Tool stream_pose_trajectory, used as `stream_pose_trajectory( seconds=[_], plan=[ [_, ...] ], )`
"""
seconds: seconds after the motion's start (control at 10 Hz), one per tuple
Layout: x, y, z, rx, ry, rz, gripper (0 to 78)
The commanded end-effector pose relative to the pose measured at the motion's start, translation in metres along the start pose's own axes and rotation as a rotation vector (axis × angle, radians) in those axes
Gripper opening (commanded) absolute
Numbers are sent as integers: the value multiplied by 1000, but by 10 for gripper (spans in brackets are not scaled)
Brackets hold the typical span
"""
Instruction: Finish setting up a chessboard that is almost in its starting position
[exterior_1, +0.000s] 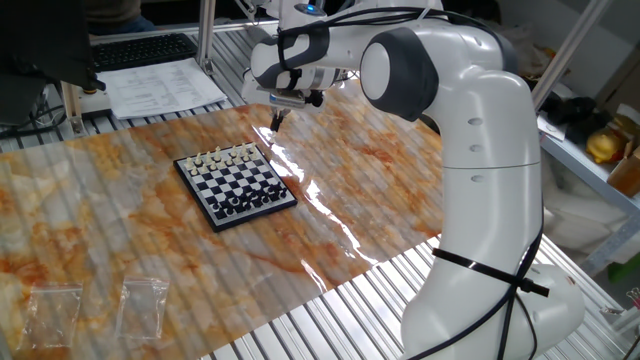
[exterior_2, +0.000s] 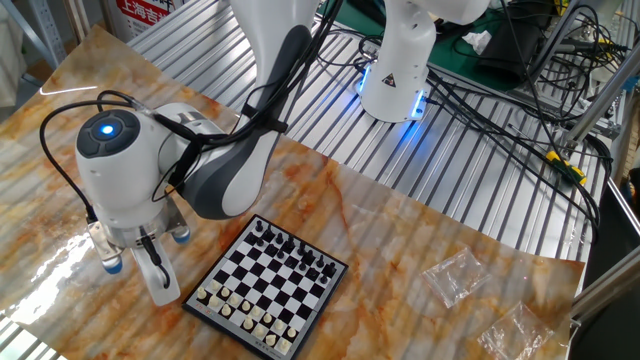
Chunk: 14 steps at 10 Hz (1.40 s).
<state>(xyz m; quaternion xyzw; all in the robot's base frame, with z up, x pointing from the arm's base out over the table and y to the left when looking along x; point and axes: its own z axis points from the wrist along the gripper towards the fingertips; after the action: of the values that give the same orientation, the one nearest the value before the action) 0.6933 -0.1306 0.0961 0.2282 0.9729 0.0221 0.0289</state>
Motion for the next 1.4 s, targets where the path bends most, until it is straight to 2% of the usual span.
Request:
stream_pose_trajectory(
  seconds=[0.1,1.4],
  plan=[
    [-2,1,0,-7,-11,12,0],
    [-2,1,0,-5,-14,20,0]
  ],
)
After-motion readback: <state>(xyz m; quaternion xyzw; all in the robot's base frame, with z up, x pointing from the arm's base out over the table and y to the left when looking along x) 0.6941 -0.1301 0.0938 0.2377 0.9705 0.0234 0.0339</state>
